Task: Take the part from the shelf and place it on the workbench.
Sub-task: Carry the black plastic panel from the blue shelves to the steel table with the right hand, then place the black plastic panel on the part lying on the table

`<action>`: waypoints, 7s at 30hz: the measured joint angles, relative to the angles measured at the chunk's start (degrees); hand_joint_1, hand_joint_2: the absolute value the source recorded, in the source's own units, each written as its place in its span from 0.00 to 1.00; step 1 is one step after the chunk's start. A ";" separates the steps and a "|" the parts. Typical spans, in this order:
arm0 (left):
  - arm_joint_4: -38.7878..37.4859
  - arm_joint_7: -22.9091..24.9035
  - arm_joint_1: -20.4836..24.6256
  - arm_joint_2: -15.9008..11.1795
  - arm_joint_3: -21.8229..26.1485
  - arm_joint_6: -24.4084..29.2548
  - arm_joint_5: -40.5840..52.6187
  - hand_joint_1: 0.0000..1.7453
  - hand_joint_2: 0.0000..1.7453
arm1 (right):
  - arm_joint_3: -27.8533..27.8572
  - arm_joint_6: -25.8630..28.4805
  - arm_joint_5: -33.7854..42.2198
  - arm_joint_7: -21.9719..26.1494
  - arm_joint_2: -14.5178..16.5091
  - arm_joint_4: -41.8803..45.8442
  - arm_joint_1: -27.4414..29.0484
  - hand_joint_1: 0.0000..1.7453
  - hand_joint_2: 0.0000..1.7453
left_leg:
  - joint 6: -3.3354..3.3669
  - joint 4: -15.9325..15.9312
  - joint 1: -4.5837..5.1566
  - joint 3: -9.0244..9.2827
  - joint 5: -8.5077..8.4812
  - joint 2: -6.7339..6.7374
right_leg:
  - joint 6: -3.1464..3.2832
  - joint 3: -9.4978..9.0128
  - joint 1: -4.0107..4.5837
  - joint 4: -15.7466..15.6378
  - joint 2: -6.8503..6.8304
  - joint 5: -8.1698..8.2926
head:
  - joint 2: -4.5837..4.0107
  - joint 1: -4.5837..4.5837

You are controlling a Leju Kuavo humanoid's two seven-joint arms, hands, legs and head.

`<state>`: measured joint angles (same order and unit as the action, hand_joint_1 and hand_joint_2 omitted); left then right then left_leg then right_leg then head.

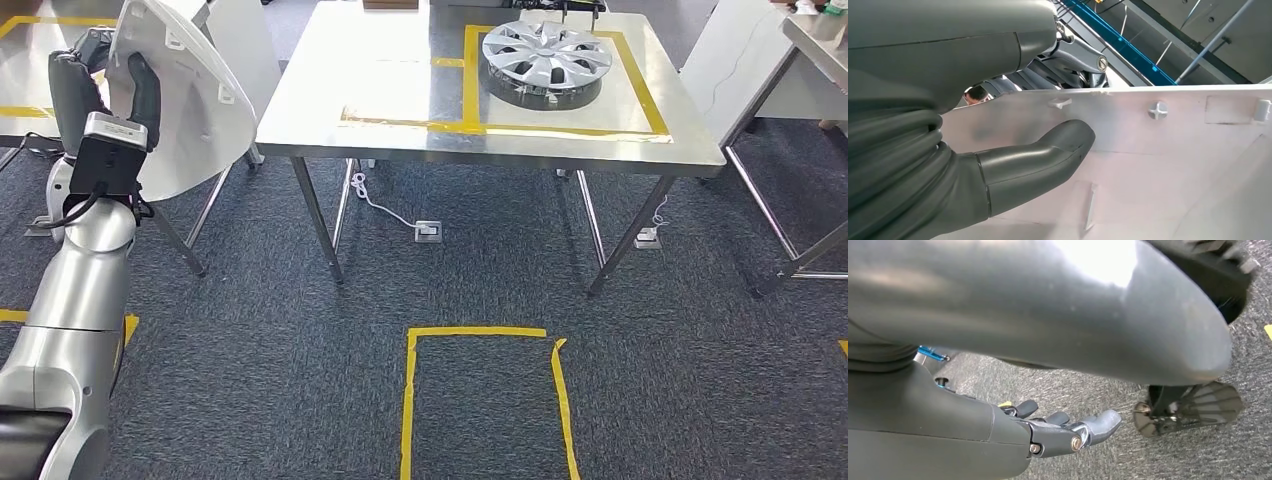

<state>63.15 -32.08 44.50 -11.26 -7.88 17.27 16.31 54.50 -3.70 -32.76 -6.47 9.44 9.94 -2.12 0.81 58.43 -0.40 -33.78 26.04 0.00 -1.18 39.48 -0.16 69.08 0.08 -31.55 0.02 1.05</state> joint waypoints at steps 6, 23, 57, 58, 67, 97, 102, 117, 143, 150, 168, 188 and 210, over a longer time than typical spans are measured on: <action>-2.14 -0.57 0.85 1.00 -0.81 0.30 -0.16 1.00 1.00 | 0.28 0.08 0.00 -0.12 0.00 0.00 0.05 0.00 0.00 | -0.32 0.66 0.07 -0.11 0.42 -0.24 | 0.09 -1.73 -0.30 -4.38 0.01 4.27 | 0.00 -0.07; -4.84 -1.40 1.77 0.98 -2.15 1.31 -1.79 1.00 1.00 | 0.57 0.26 0.02 -0.09 0.01 0.00 0.07 0.00 0.00 | -2.68 1.89 -0.21 -1.33 0.01 0.21 | 1.77 -5.16 -0.21 -9.86 0.00 4.90 | 0.00 0.28; -3.30 0.61 0.35 1.23 -2.79 1.88 0.05 1.00 1.00 | 1.04 -0.46 -0.85 -0.02 -0.21 0.01 -0.23 0.00 0.00 | -1.53 0.35 -0.32 -0.64 0.04 -0.16 | 0.47 -6.63 -0.16 -10.56 -0.19 3.91 | 0.00 0.03; -3.26 0.61 0.38 1.17 -2.79 1.88 0.06 1.00 1.00 | 1.06 -0.48 -0.86 0.03 -0.21 0.02 -0.23 0.00 0.00 | -1.10 0.24 -0.38 -0.42 0.13 -0.22 | 0.14 -6.40 -0.21 -9.78 -0.22 3.44 | 0.00 0.01; -2.99 0.45 -0.19 1.07 -2.79 1.85 0.08 1.00 1.00 | 1.29 -0.62 -0.98 0.25 -0.22 0.02 -0.04 0.00 0.00 | -0.41 0.35 -0.27 2.15 2.44 -0.67 | 0.32 0.11 -0.13 -3.69 -0.12 6.04 | 0.00 -0.30; -4.06 0.19 0.38 1.80 -2.91 1.53 0.87 1.00 1.00 | 2.00 -0.45 -0.89 0.28 -0.05 0.02 0.06 0.00 0.00 | -0.31 0.31 -0.25 1.66 2.01 -0.49 | 0.09 1.30 -0.20 -1.30 0.13 5.14 | 0.00 -0.27; -4.04 0.26 0.73 1.86 -2.87 1.53 0.96 1.00 1.00 | 1.98 -0.48 -1.37 0.18 -0.08 0.02 -0.07 0.00 0.00 | -1.73 -0.10 0.09 2.94 3.40 -0.60 | 1.55 -2.61 0.31 -10.35 0.15 7.59 | 0.00 -0.29; -4.13 0.45 0.46 0.61 -2.75 0.80 1.04 1.00 1.00 | 1.98 -0.60 -2.11 0.10 0.00 0.04 -0.10 0.00 0.00 | -1.63 0.18 0.01 -1.35 -0.98 -0.27 | 1.25 -7.96 0.14 -11.00 0.28 3.04 | 0.00 0.20; -6.72 0.97 1.41 1.25 -2.91 0.47 2.89 1.00 1.00 | 1.98 -0.46 -2.20 0.04 -0.10 0.04 0.02 0.00 0.00 | -3.14 8.18 -0.24 -5.04 0.80 -0.22 | 2.74 -7.29 0.05 -11.41 0.38 4.50 | 0.00 0.33; -12.31 0.58 4.87 3.99 -3.43 0.78 4.53 1.00 1.00 | 2.18 0.00 -1.98 0.10 -0.23 0.08 -0.26 0.00 0.00 | -0.71 -0.12 -0.16 -1.12 -1.09 -0.44 | 0.54 -7.48 0.29 -9.88 0.28 2.35 | 0.00 0.10; -28.98 1.19 13.94 14.07 -5.86 -0.12 5.49 1.00 1.00 | 2.92 -0.61 -3.48 0.31 -1.37 0.09 -0.23 0.00 0.00 | -2.47 9.40 0.10 -2.06 6.96 -0.30 | 2.83 -4.66 -0.29 -11.56 0.26 6.73 | 0.00 0.03; -35.17 1.50 14.90 14.38 -6.17 -0.23 6.61 1.00 1.00 | 2.79 -0.69 -4.44 -0.16 -1.90 0.13 -0.03 0.00 0.00 | 0.31 -0.22 -0.01 1.41 1.34 -0.48 | -0.44 2.01 -0.49 0.99 0.17 3.27 | 0.00 -0.62; -38.02 1.20 16.19 15.16 -6.30 -0.53 7.61 1.00 1.00 | 2.79 -0.56 -4.28 -0.14 -1.73 0.14 -0.20 0.00 0.00 | -0.43 -0.12 0.44 -1.75 -1.47 -0.51 | 0.60 -9.22 -0.23 -11.34 0.45 1.93 | 0.00 -0.06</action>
<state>25.14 -30.88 60.69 3.90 -14.18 16.74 23.92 57.29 -4.26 -37.04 -6.61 7.72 10.08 -2.32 0.38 58.31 0.03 -35.53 24.57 -0.51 -0.58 30.26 -0.39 57.74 0.53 -29.62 0.02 0.99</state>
